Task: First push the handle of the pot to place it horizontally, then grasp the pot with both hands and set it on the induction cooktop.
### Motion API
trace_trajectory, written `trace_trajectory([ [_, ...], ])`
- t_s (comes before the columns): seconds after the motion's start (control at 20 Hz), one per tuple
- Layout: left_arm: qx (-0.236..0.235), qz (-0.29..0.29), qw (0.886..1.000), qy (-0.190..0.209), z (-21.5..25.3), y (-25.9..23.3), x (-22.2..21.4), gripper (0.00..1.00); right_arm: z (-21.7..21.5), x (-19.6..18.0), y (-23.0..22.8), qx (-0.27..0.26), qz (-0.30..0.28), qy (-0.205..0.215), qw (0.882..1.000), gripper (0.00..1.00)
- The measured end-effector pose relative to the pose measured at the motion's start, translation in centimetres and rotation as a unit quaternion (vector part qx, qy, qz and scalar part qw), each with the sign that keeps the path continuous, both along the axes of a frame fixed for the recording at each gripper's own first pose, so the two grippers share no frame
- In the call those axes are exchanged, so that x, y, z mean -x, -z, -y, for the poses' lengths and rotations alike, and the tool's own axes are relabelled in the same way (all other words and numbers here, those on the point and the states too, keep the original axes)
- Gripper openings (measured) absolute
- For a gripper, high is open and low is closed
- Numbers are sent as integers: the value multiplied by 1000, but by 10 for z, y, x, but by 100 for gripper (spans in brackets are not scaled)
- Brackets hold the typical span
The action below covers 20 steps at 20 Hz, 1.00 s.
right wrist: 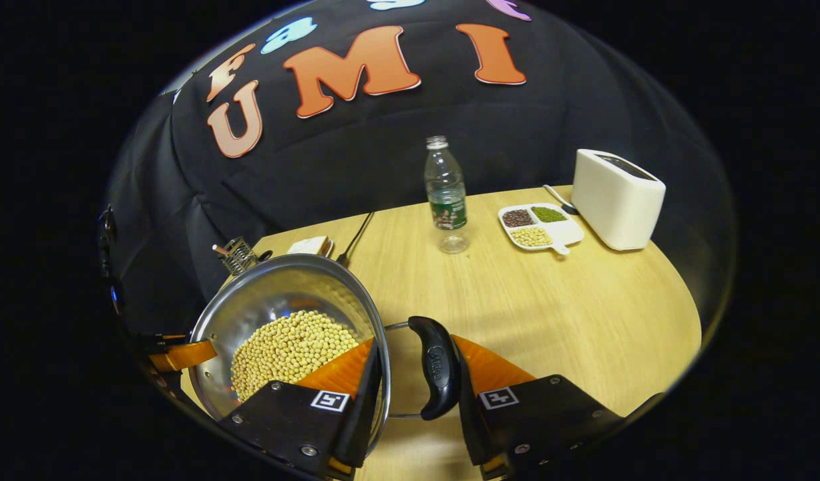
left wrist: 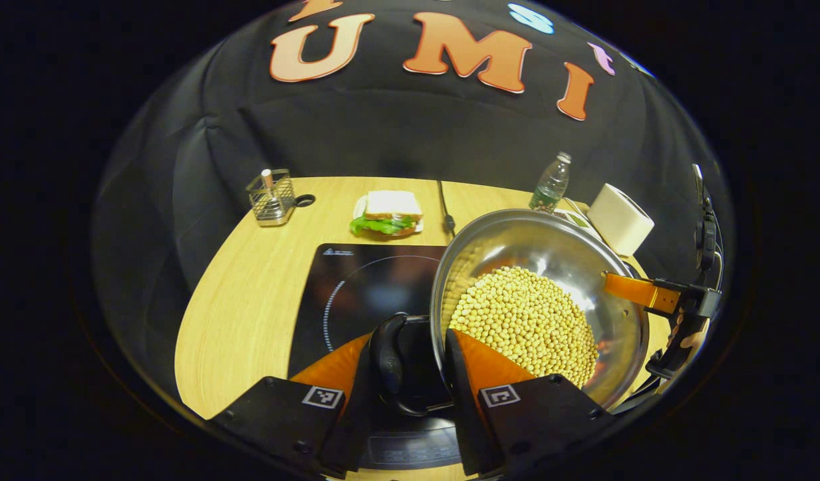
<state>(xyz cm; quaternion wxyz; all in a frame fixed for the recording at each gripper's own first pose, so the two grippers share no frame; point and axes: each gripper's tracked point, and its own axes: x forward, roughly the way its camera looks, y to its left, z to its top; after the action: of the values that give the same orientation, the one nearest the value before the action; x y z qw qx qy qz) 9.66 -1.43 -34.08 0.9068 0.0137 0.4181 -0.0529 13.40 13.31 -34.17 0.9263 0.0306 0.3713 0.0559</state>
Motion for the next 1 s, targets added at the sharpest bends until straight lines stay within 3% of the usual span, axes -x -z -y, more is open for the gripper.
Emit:
trace_trajectory([
  [0.6, -14, -9, 999, -51, -98, -7, -3, 62, -94, -14, 23, -25, -20, -50, 998, 56],
  [0.85, -2, -17, 998, -61, -112, -1, -11, 59, -106, -16, 28, -27, -24, -61, 997, 56],
  [0.9, 0, -16, 998, -61, -113, 0, -14, 59, -105, -17, 31, -27, -28, -63, 997, 51],
  [1.0, 5, -18, 998, -68, -113, 2, -17, 62, -103, -18, 28, -30, -28, -65, 997, 57],
])
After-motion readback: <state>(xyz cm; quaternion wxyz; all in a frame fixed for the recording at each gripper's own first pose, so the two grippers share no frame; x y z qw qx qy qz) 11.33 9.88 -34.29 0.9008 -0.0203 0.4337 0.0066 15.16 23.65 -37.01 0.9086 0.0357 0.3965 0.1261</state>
